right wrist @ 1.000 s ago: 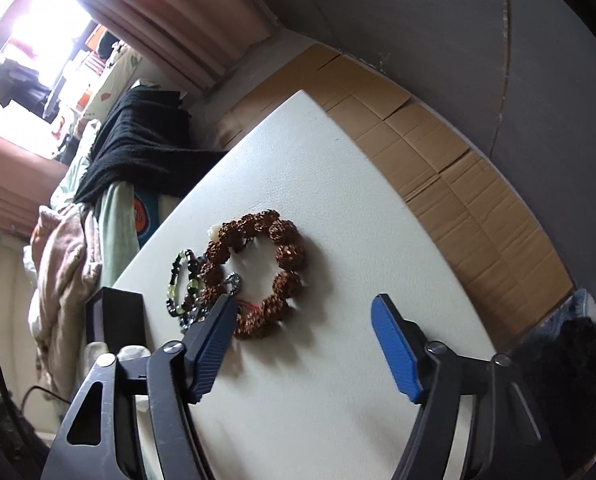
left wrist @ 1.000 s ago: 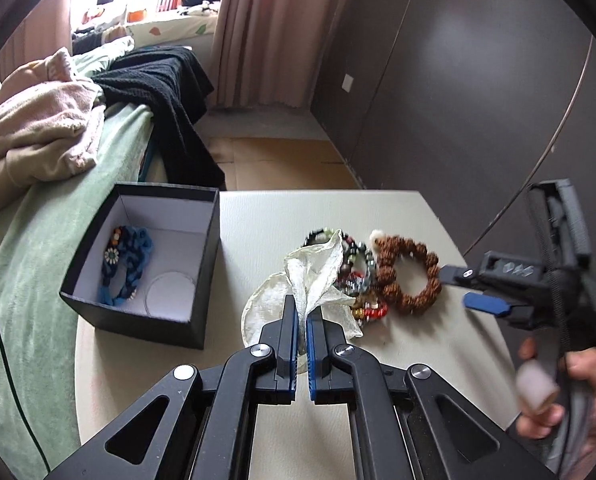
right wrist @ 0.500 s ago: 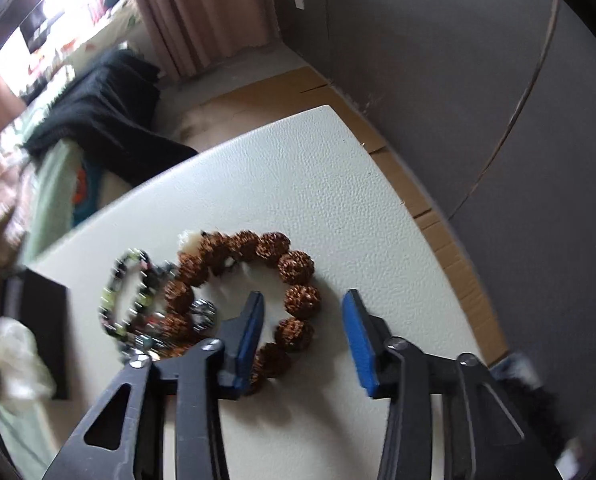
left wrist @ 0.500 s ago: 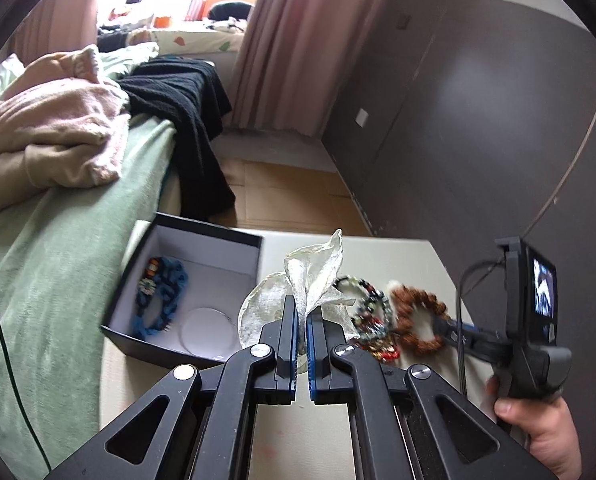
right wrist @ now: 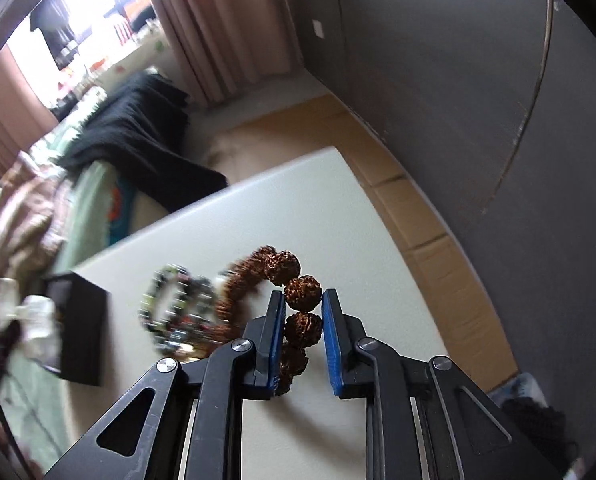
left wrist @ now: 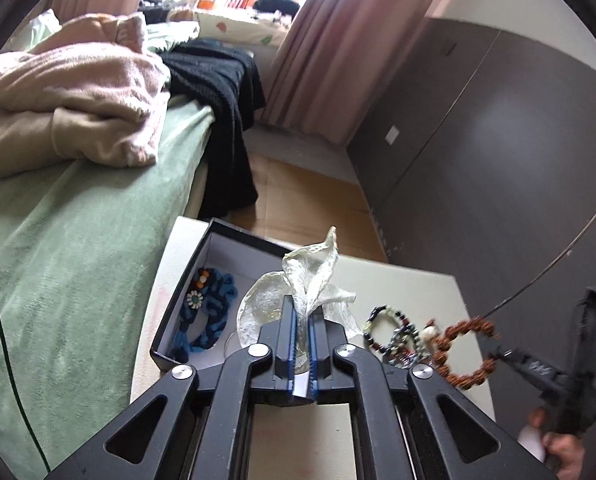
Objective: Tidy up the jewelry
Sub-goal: 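Drop the white pouch into the box with the left while the right grasps brown beads, then carry the brown bead bracelet into the black box and open the right gripper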
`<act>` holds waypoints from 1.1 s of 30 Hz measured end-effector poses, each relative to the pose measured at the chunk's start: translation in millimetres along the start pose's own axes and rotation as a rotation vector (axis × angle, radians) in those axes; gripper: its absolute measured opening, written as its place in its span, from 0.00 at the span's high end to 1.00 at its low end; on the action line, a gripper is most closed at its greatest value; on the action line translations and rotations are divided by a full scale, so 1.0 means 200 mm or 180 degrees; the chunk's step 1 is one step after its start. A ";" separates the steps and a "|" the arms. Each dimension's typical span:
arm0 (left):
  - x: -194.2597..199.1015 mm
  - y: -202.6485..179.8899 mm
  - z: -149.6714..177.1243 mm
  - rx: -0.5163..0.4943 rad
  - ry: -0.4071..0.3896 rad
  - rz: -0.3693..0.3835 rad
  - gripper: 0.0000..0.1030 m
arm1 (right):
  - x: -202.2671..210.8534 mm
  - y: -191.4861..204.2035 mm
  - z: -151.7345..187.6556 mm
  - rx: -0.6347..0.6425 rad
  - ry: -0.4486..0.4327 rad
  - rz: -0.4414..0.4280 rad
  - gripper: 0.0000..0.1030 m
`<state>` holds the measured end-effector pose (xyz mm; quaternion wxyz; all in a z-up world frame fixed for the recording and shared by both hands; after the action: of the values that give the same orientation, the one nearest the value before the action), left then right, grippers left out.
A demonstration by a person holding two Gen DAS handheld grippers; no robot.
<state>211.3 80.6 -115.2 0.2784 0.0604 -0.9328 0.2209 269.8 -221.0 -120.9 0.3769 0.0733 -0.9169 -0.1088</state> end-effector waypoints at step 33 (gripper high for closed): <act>0.32 0.36 -0.18 0.0852 -0.0315 -0.0055 0.26 | 0.18 1.18 0.06 0.0272 -0.0273 -0.1677 0.81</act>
<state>158.6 161.9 -80.5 0.2233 0.1158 -0.9070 0.3378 223.7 1.5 -44.7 0.2928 0.3205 -0.8852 -0.1673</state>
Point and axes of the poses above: each gripper's, at about its wrist camera, not at the fingertips, and x roughly against the way its jaws point, y to its left, z to its underside, the point moved 10 cm from there along -x, roughly the way its jaws point, and after that the axes turned 12 degrees about -y, right-handed, at the moved point
